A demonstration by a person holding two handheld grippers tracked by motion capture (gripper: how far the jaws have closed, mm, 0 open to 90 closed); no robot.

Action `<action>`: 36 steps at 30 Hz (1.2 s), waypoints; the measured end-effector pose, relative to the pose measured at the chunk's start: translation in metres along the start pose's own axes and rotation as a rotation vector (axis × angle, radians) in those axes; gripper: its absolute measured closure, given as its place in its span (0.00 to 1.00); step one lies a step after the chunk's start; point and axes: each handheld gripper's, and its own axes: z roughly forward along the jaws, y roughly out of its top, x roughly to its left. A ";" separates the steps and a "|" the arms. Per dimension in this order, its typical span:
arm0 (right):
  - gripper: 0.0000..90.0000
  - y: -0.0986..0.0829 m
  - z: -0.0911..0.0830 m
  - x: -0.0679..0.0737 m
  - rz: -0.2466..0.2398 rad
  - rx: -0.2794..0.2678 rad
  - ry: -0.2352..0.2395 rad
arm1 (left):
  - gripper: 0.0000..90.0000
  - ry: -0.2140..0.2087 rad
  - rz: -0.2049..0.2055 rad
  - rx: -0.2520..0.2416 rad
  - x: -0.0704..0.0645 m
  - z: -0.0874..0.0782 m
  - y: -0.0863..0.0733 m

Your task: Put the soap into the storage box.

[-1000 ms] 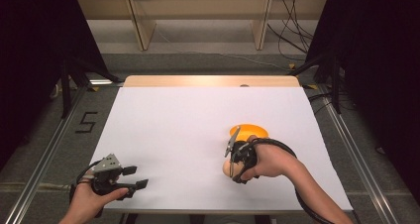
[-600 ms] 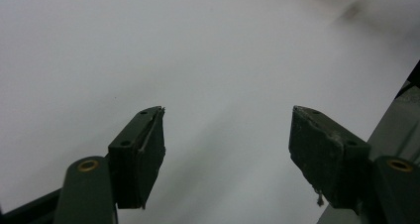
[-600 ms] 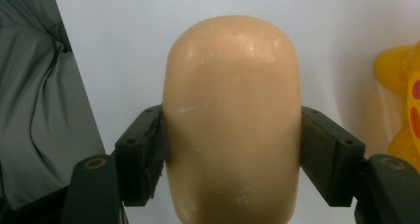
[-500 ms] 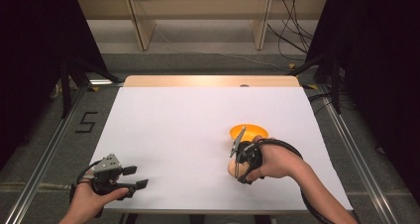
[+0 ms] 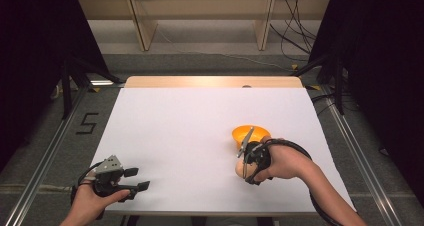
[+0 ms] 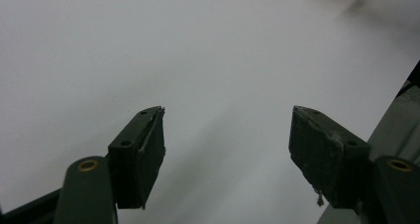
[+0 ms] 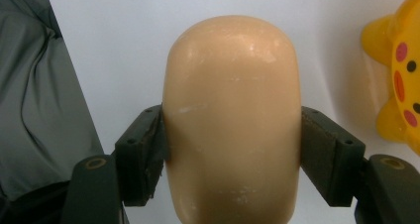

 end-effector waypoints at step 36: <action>0.37 -0.014 -0.016 -0.017 0.066 -0.002 -0.023 | 0.33 0.003 0.004 0.004 0.001 -0.001 0.000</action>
